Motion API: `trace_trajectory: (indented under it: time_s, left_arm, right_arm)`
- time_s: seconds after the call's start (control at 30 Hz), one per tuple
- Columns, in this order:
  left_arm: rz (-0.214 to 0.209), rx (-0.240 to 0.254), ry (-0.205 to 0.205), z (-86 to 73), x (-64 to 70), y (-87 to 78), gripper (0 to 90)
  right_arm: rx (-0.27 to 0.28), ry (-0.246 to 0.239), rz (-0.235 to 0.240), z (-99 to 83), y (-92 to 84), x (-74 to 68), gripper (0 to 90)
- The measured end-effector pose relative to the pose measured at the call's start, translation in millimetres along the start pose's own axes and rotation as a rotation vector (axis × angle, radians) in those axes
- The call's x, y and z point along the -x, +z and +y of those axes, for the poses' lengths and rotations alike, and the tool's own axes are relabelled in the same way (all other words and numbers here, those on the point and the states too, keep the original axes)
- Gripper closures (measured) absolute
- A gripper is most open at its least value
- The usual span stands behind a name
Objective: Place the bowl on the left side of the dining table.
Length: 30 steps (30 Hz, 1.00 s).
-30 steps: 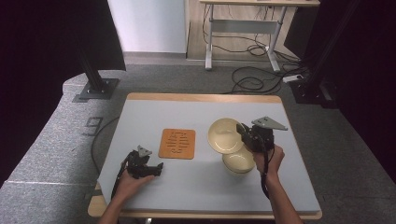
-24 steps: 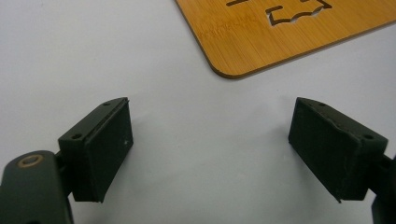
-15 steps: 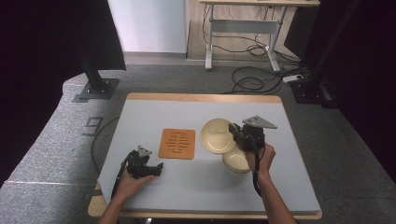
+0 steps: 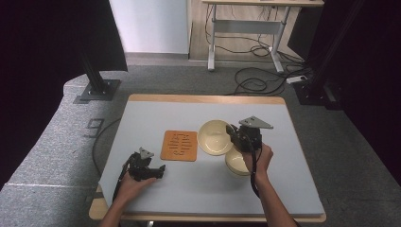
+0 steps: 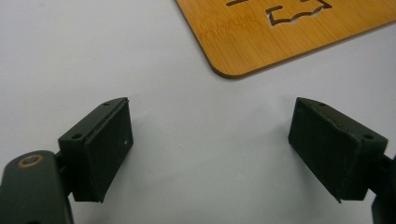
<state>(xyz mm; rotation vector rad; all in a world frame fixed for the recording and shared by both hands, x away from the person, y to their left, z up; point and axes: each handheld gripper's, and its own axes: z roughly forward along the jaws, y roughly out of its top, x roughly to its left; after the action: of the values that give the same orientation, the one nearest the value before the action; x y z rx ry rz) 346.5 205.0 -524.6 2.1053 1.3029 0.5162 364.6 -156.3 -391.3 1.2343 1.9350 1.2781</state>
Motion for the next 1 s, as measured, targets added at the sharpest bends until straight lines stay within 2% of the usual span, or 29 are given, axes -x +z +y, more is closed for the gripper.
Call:
trace_trajectory:
  time_s: [1.0]
  left_arm:
    - [0.0, -0.001, 0.001, 0.1, -0.1, -0.1, 13.9]
  right_arm:
    - [-0.021, -0.009, 0.02, -0.3, 25.9, -19.0, 82.0]
